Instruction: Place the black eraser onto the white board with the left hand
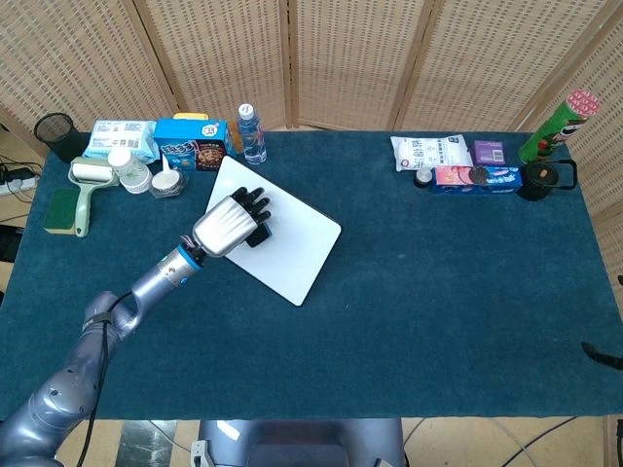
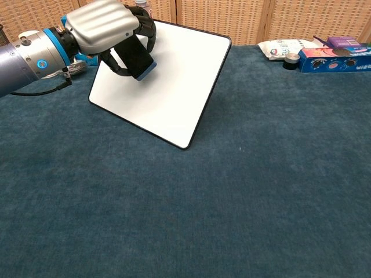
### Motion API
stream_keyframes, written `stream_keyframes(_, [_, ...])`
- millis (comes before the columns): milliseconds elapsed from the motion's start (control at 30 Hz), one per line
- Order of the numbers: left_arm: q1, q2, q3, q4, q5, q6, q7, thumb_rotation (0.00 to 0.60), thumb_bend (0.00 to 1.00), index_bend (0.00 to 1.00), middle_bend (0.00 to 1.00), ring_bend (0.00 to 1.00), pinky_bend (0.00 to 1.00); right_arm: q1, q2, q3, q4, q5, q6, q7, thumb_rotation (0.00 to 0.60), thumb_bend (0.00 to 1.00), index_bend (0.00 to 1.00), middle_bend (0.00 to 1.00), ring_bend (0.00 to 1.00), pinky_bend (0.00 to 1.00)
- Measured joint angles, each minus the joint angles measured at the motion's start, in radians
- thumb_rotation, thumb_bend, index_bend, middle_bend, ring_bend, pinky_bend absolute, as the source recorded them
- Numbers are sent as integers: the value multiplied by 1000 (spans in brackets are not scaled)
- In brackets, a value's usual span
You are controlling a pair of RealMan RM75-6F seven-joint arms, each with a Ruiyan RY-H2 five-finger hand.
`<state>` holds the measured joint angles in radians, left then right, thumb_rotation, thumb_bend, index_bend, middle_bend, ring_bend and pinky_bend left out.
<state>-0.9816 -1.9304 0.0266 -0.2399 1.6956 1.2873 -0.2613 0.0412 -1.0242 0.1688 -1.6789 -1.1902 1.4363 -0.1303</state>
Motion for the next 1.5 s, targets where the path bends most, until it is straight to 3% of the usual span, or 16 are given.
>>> stream_keyframes(100, [0, -11, -4, 7, -11, -15, 20, 600, 202, 200, 43, 35, 189, 0, -2, 1, 1, 0, 7, -9, 600, 0, 81, 38, 50, 0])
stream_keyframes(233, [3, -19, -4, 10, -21, -22, 27, 600, 189, 15, 0, 0, 147, -1, -5, 1, 2, 1, 10, -11, 600, 0, 82, 38, 50, 0])
stream_keyframes(467, [6, -17, -3, 5, -29, -13, 24, 600, 180, 0, 0, 0, 143, 1, -7, -1, 2, 0, 9, -14, 600, 0, 82, 38, 50, 0])
stream_keyframes(633, [22, 2, 2, -16, -26, 51, -3, 600, 173, 0, 0, 0, 130, -1, -5, -2, -2, -5, 12, -9, 600, 0, 82, 38, 50, 0])
stream_keyframes(867, [93, 102, 11, -139, -25, 159, -13, 600, 143, 0, 0, 0, 120, -3, 2, -9, -11, -24, 15, -1, 600, 0, 82, 38, 50, 0])
stream_keyframes(1067, [178, 262, 15, -419, -55, 176, 62, 600, 135, 0, 0, 0, 87, -8, 5, -12, -17, -42, 32, 2, 600, 0, 82, 38, 50, 0])
stream_keyframes(1400, [429, 623, 47, -1228, -224, 214, 256, 600, 133, 0, 0, 0, 48, -24, 7, -13, -24, -93, 98, -3, 600, 0, 89, 38, 50, 0])
stream_keyframes(1500, [533, 731, 71, -1420, -271, 238, 293, 600, 133, 0, 0, 0, 48, -30, 8, -18, -28, -113, 111, -4, 600, 0, 92, 38, 50, 0])
